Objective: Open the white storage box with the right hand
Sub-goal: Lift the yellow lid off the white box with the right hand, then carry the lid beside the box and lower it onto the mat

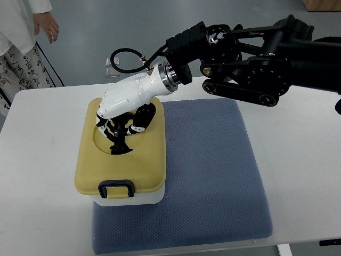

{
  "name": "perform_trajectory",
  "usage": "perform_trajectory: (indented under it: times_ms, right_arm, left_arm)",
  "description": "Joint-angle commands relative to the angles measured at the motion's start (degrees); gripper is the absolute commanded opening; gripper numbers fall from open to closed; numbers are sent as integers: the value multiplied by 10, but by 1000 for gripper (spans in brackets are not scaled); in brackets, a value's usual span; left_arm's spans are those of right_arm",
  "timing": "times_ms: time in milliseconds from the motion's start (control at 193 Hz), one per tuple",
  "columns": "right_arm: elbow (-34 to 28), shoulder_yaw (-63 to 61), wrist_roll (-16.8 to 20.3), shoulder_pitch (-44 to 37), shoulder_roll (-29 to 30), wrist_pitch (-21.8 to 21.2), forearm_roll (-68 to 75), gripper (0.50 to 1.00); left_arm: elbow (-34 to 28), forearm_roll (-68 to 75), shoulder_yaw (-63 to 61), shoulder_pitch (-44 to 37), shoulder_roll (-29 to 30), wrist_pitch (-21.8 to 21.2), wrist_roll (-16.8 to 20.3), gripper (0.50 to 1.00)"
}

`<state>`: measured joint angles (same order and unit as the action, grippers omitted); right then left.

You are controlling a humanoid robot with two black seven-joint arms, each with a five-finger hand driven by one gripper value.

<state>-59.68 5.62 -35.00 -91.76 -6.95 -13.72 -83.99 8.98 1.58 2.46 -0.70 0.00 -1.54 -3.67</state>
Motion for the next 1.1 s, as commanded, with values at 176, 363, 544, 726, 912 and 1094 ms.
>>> perform_trajectory:
  times_ms: [176,363,544,726,912,1094]
  right_arm:
    - [-1,-28,0,-4,1,-3,8,500]
    - [0,-42,0,-22,-11,-1,11,500]
    - [4,-62,0,-18,-61,-3,32,500]
    - [9,-63,0,-8,-114,3,37,500]
    - [32,-63,0,41,-176,48,40,500]
    - [44,-64,0,96,-232,99,46,500]
  left_arm:
    - [0,0,0,0,0,0,0,1000]
    - [0,0,0,0,0,0,0,1000]
    - [0,0,0,0,0,0,0,1000]
    - [1,0,0,0,0,0,0,1000]
    - [1,0,0,0,0,0,0,1000]
    - [0,0,0,0,0,0,0,1000]
